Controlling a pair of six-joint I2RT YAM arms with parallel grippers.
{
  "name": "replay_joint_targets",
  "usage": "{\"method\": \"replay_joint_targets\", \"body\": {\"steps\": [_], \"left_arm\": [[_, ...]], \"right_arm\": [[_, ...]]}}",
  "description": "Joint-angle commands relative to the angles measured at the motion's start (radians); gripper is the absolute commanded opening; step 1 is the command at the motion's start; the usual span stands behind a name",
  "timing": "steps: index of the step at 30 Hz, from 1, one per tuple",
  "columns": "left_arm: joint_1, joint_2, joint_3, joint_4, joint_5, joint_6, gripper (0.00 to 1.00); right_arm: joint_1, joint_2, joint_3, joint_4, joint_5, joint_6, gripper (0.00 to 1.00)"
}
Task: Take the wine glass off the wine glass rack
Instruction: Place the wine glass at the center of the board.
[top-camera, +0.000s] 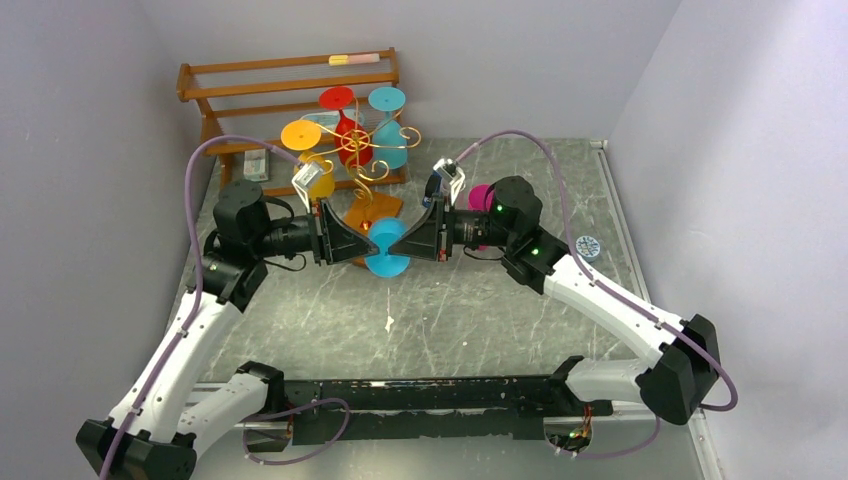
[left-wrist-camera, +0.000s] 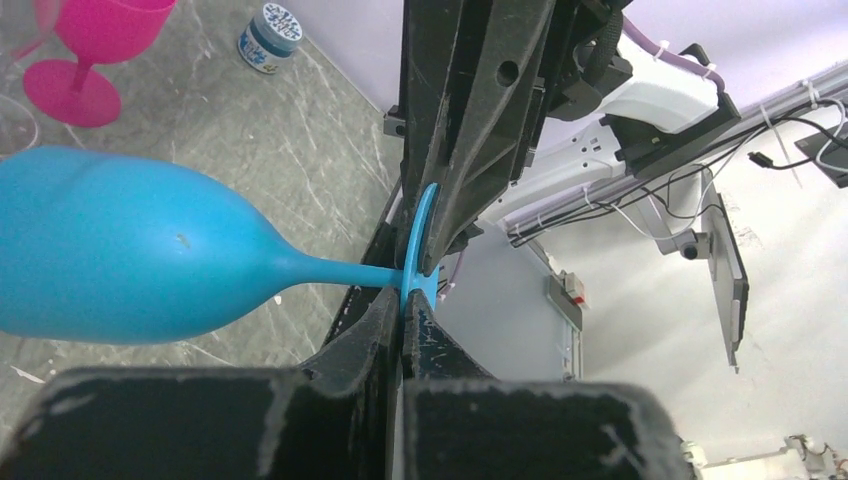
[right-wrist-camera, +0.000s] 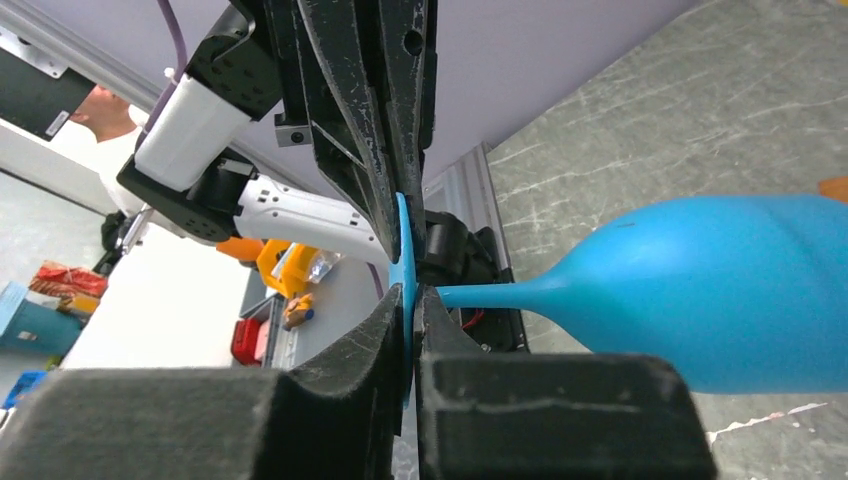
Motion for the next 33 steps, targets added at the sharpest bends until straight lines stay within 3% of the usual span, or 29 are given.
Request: {"method": "replay_joint_targets", "body": {"steps": [1, 2, 3, 6, 8, 11, 14, 18, 27, 33], "left_arm": [[-0.014, 0.001, -0.002, 0.054, 0.023, -0.006, 0.05], [-0.015, 0.005, 0.008, 0.027, 0.020, 0.015, 0.05], [-0.015, 0.007, 0.018, -0.012, 0.015, 0.036, 0.11], [-0.017, 0.014, 0.033, -0.065, 0.022, 0.082, 0.43], [-0.020, 0.017, 0.028, -0.069, 0.052, 0.092, 0.56], [-0.031, 0.026, 0.040, -0.153, 0.055, 0.158, 0.60], [-0.057, 0.033, 0.044, -0.187, 0.029, 0.186, 0.56], [-0.101, 0.044, 0.030, -0.122, -0.036, 0.115, 0.47], [-0.165, 0.031, -0.061, 0.194, -0.067, -0.105, 0.42], [-0.201, 0.056, -0.056, 0.184, -0.086, -0.084, 0.18]], "right_arm": [[0.011, -0.050, -0.033, 0.053, 0.019, -0.017, 0.03], [0.011, -0.057, -0.039, 0.063, 0.027, -0.017, 0.00], [0.012, -0.063, -0.043, 0.071, 0.034, -0.020, 0.00], [0.011, -0.068, -0.047, 0.083, 0.055, -0.025, 0.00], [0.012, -0.072, -0.054, 0.095, 0.076, -0.023, 0.00], [0.012, -0.089, -0.078, 0.128, 0.118, -0.016, 0.00], [0.012, -0.102, -0.093, 0.150, 0.137, -0.021, 0.00], [0.013, -0.090, -0.081, 0.138, 0.126, -0.027, 0.00], [0.015, -0.093, -0.082, 0.116, 0.125, -0.055, 0.00], [0.014, -0.090, -0.095, 0.150, 0.124, -0.034, 0.00]]}}
